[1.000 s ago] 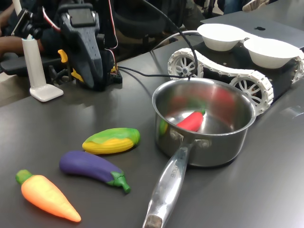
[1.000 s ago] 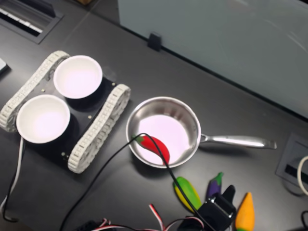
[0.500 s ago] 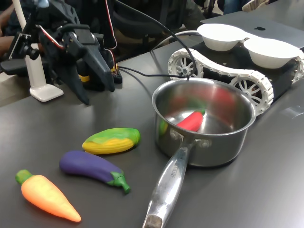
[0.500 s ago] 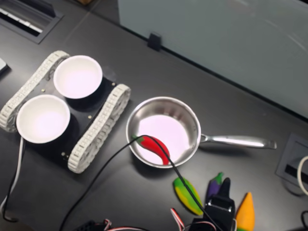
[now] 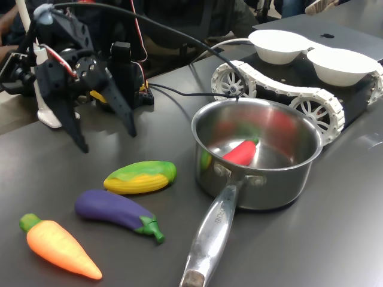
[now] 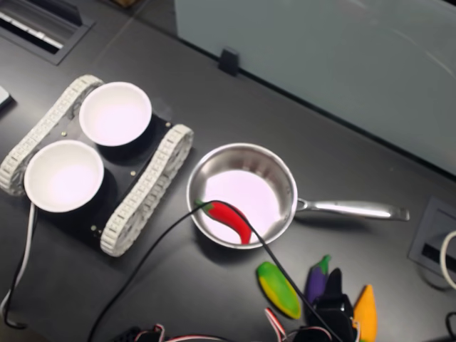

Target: Pick up the brinjal and place them in the pan

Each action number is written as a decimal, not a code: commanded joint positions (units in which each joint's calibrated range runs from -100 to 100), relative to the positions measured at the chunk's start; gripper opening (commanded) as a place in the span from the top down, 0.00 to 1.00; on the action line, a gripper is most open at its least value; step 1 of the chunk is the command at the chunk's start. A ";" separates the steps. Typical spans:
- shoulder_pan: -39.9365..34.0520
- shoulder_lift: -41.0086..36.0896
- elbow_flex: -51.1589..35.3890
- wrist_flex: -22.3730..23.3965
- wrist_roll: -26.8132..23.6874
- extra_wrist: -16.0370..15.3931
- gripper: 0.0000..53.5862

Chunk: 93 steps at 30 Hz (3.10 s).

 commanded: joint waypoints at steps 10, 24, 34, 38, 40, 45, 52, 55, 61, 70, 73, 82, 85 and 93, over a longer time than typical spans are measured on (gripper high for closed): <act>-0.39 -2.23 5.40 -7.30 3.27 4.97 0.35; 1.45 -5.44 11.77 -7.13 4.05 7.15 0.24; -1.19 0.72 5.68 -7.90 5.71 12.11 0.23; -2.57 3.84 3.22 -8.49 6.84 13.71 0.23; -3.03 5.27 1.95 -8.58 7.28 13.71 0.23; -3.71 8.31 -0.41 -7.73 8.45 13.71 0.24; -5.55 11.01 -3.05 -3.29 10.60 13.62 0.25; -6.58 12.36 -3.41 -3.21 10.94 13.79 0.25; -8.30 15.23 -4.68 -2.44 11.58 14.29 0.26; -8.42 19.53 -7.32 -2.95 12.26 14.71 0.27; -8.42 20.63 -7.86 -2.95 12.55 15.05 0.28; -9.10 21.64 -5.50 -4.06 12.99 15.72 0.33; -9.10 22.23 -4.86 -4.40 13.04 15.81 0.35; -9.45 23.83 -2.32 -6.45 13.09 16.90 0.35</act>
